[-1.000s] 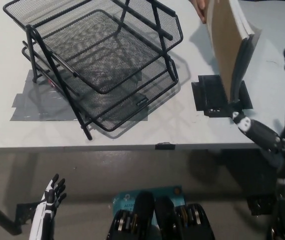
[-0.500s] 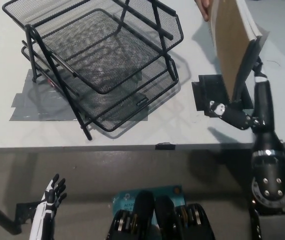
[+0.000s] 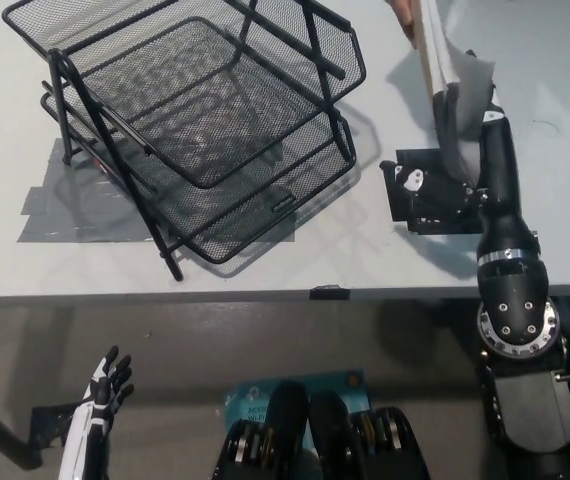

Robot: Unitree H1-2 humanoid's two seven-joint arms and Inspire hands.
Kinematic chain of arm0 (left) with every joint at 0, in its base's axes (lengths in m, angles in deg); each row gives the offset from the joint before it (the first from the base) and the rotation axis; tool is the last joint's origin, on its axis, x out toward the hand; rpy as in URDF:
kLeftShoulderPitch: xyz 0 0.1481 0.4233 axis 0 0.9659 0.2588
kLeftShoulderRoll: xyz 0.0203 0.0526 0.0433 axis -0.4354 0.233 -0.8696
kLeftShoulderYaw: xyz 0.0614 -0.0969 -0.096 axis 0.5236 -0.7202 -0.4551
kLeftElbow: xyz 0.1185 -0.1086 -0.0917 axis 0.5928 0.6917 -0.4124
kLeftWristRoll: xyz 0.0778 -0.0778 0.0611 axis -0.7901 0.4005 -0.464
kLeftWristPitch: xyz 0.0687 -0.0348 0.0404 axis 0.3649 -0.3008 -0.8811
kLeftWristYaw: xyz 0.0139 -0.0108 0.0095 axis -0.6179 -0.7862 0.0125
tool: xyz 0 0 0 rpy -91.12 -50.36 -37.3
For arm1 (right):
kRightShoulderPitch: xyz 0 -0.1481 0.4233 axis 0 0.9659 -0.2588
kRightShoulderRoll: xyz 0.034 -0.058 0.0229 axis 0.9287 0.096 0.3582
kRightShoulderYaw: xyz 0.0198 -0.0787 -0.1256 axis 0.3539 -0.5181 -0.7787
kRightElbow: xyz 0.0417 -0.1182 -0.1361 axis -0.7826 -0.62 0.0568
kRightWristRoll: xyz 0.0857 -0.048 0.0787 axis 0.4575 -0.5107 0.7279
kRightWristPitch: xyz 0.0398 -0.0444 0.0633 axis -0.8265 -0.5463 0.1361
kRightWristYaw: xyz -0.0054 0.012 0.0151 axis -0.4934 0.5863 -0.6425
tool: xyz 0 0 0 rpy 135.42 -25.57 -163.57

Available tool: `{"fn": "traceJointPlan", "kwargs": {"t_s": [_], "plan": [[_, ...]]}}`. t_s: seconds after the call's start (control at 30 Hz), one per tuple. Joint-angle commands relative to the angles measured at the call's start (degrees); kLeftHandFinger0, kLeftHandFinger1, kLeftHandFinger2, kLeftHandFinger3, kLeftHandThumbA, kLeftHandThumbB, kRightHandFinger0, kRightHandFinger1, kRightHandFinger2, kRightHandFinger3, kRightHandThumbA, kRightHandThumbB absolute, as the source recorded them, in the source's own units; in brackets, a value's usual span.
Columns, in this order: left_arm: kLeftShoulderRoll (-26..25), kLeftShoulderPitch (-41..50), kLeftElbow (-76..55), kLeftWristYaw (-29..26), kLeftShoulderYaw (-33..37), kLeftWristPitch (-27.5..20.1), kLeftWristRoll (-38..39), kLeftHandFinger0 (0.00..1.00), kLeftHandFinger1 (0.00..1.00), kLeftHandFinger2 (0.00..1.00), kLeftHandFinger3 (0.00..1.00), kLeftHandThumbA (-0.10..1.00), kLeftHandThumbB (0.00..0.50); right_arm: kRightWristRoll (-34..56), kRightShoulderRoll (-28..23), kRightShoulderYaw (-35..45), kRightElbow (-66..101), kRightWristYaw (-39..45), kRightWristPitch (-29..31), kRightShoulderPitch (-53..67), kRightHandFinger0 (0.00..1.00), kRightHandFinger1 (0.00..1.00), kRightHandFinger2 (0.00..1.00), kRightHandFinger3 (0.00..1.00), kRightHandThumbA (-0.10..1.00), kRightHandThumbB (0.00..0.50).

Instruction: A person hands a notebook to the robot and the robot grabs it with its right hand and places it in the file tray kept in the centre of the desk infront of it.

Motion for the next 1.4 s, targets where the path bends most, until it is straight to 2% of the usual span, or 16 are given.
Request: {"fn": "traceJointPlan", "kwargs": {"t_s": [0.0, 0.17, 0.37, 0.47, 0.57, 0.6, 0.63, 0.67, 0.7, 0.73, 0.8, 0.93, 1.1, 1.17, 1.23, 1.37], "plan": [[-0.6, -0.62, -1.43, -0.67, -0.11, -1.68, -0.44, 1.0, 1.0, 1.0, 1.0, 1.0, 0.495, -0.36, -0.46, -0.41, -0.06, -2.41, 0.16, -5.51, 1.0, 1.0, 1.0, 1.0, 1.0, 0.329], [-0.43, -0.65, -1.23, -0.62, -0.28, -1.98, 0.05, 1.0, 1.0, 1.0, 1.0, 1.0, 0.5, -0.51, -0.27, -0.34, -1.1, -3.99, -0.24, -6.52, 1.0, 1.0, 1.0, 1.0, 1.0, 0.309], [-0.58, -0.51, -1.13, -0.47, -0.24, -1.77, 0.01, 1.0, 1.0, 1.0, 1.0, 1.0, 0.495, -2.04, -0.25, -0.95, -3.64, -6.1, -0.85, -7.1, 1.0, 1.0, 1.0, 1.0, 1.0, 0.32], [-0.58, -0.54, -1.07, -0.67, -0.19, -1.97, -0.38, 1.0, 1.0, 1.0, 1.0, 1.0, 0.496, -4.28, 0.15, -1.34, -5.27, -9.23, -0.75, -7.58, 1.0, 1.0, 1.0, 1.0, 1.0, 0.308], [-0.52, -0.6, -1.36, -0.65, -0.14, -1.49, -0.43, 1.0, 1.0, 1.0, 1.0, 1.0, 0.495, -4.35, 1.01, -0.37, -7.85, -13.96, 1.87, -8.63, 1.0, 1.0, 1.0, 1.0, 0.81, 0.235], [-0.59, -0.6, -1.4, -0.54, -0.13, -1.49, -0.38, 1.0, 1.0, 1.0, 1.0, 1.0, 0.492, -4.64, 0.96, -0.17, -9.23, -15.83, 3.31, -9.27, 0.82, 0.89, 0.96, 1.0, 0.76, 0.105], [-0.61, -0.59, -1.4, -0.53, -0.15, -1.49, -0.36, 1.0, 1.0, 1.0, 1.0, 1.0, 0.498, -4.87, 0.52, -0.42, -9.98, -16.16, 4.09, -9.65, 0.46, 0.54, 0.65, 0.8, 0.74, 0.064], [-0.67, -0.61, -1.39, -0.55, -0.15, -1.61, -0.46, 1.0, 1.0, 1.0, 1.0, 1.0, 0.499, -5.4, -0.07, -0.88, -10.73, -16.43, 4.43, -10.08, 0.13, 0.19, 0.28, 0.46, 0.74, 0.01], [-0.68, -0.71, -1.32, -0.6, -0.09, -1.78, -0.66, 1.0, 1.0, 1.0, 1.0, 1.0, 0.499, -5.91, -0.32, -1.13, -11.0, -16.92, 3.99, -10.28, 0.03, 0.08, 0.17, 0.36, 0.74, 0.003], [-0.51, -0.8, -1.33, -0.6, -0.08, -1.78, -0.51, 1.0, 1.0, 1.0, 1.0, 1.0, 0.499, -6.79, -0.52, -1.52, -11.0, -17.33, 3.34, -10.46, 0.0, 0.0, 0.01, 0.17, 0.81, 0.003], [-0.39, -0.88, -1.32, -0.61, -0.1, -1.83, -0.39, 1.0, 1.0, 1.0, 1.0, 1.0, 0.496, -7.72, -0.71, -2.13, -11.02, -18.0, 2.67, -10.69, 0.0, 0.0, 0.0, 0.08, 0.85, 0.004], [-0.48, -1.05, -1.55, -0.74, -0.24, -1.32, -0.55, 1.0, 1.0, 1.0, 1.0, 1.0, 0.489, -8.91, -0.83, -2.9, -12.39, -20.81, 3.79, -11.48, 0.0, 0.0, 0.0, 0.0, 0.87, 0.0], [-0.6, -1.35, -1.55, -0.8, -0.19, -1.39, -0.96, 1.0, 1.0, 1.0, 1.0, 1.0, 0.493, -8.06, -0.78, -2.73, -11.84, -22.94, 5.07, -11.71, 0.0, 0.0, 0.0, 0.0, 0.9, 0.006], [-0.66, -1.44, -1.35, -0.65, -0.18, -1.55, -0.84, 1.0, 1.0, 1.0, 1.0, 1.0, 0.489, -7.08, -0.69, -2.32, -10.53, -23.45, 6.13, -11.6, 0.0, 0.0, 0.0, 0.02, 0.89, 0.0], [-0.69, -1.63, -1.13, -0.79, -0.26, -1.71, -0.97, 1.0, 1.0, 1.0, 1.0, 1.0, 0.483, -6.23, -0.57, -1.98, -10.29, -24.35, 7.69, -11.88, 0.0, 0.0, 0.0, 0.0, 0.82, 0.0], [-0.72, -1.74, -0.87, -0.6, -0.35, -1.89, -0.57, 1.0, 1.0, 1.0, 1.0, 1.0, 0.485, -5.48, -0.11, -1.27, -7.85, -24.62, 6.62, -11.93, 0.0, 0.0, 0.0, 0.0, 0.84, 0.017]]}}
